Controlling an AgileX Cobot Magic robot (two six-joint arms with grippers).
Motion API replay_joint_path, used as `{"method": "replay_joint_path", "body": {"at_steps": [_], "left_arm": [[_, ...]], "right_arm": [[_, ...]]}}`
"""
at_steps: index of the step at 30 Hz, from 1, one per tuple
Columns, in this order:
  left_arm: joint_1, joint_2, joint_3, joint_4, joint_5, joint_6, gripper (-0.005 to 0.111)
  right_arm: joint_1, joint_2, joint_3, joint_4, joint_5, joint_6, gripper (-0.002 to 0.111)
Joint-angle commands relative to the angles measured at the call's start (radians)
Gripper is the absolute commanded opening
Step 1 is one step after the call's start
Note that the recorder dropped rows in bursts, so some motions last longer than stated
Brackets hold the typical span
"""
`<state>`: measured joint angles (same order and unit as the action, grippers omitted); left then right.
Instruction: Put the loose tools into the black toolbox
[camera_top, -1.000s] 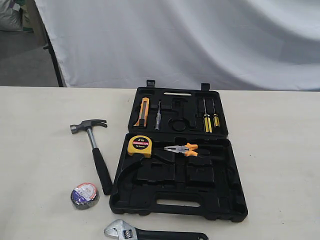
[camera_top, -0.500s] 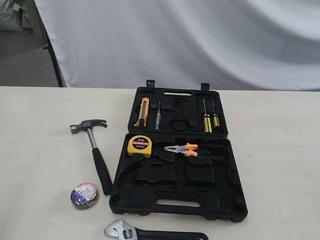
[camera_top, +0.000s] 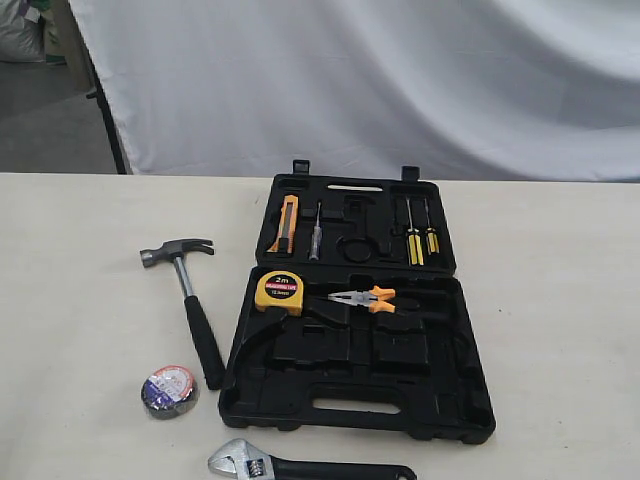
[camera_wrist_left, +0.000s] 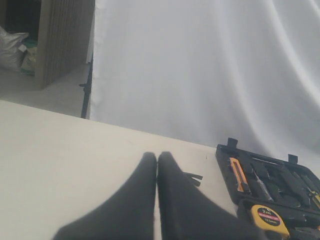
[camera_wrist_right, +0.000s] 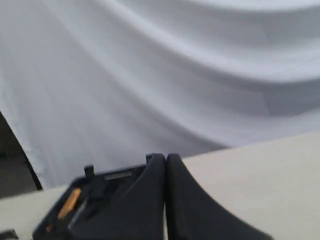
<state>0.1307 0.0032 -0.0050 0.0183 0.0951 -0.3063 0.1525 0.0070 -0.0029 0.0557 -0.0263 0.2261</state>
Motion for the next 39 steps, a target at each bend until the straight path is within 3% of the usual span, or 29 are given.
{"method": "replay_joint_path", "body": {"at_steps": [1, 4, 6, 10, 14, 20, 25, 27, 33, 35, 39], "left_arm": [[0.025, -0.003, -0.003, 0.004, -0.007, -0.005, 0.001], [0.025, -0.003, -0.003, 0.004, -0.007, -0.005, 0.001], [0.025, -0.003, -0.003, 0.004, -0.007, -0.005, 0.001], [0.025, -0.003, -0.003, 0.004, -0.007, -0.005, 0.001], [0.025, -0.003, -0.003, 0.004, -0.007, -0.005, 0.001], [0.025, -0.003, -0.003, 0.004, -0.007, -0.005, 0.001], [0.025, -0.003, -0.003, 0.004, -0.007, -0.005, 0.001], [0.025, -0.003, -0.003, 0.004, -0.007, -0.005, 0.001], [0.025, -0.003, -0.003, 0.004, -0.007, -0.005, 0.001], [0.025, -0.003, -0.003, 0.004, -0.007, -0.005, 0.001], [0.025, -0.003, -0.003, 0.004, -0.007, -0.005, 0.001]], "right_arm": [[-0.004, -0.007, 0.003, 0.077, -0.294, 0.084, -0.001], [-0.004, -0.007, 0.003, 0.071, -0.528, 0.084, -0.001], [-0.004, -0.007, 0.003, 0.073, -0.582, 0.108, -0.001], [-0.004, 0.002, -0.089, -0.114, -0.488, 0.152, -0.001], [-0.004, 0.219, -0.167, -0.185, -0.447, 0.203, -0.001], [-0.004, 0.588, -0.305, -0.608, -0.506, 0.602, -0.001], [0.011, 0.917, -0.428, -0.893, -0.769, 0.863, -0.001], [0.052, 1.057, -0.478, -0.898, -0.837, 0.864, 0.000], [0.254, 1.394, -0.695, -0.911, -0.796, 0.823, 0.000], [0.334, 1.490, -0.818, -0.954, -0.696, 0.816, 0.000], [0.525, 1.651, -1.068, -1.078, -0.307, 0.826, 0.000]]}}
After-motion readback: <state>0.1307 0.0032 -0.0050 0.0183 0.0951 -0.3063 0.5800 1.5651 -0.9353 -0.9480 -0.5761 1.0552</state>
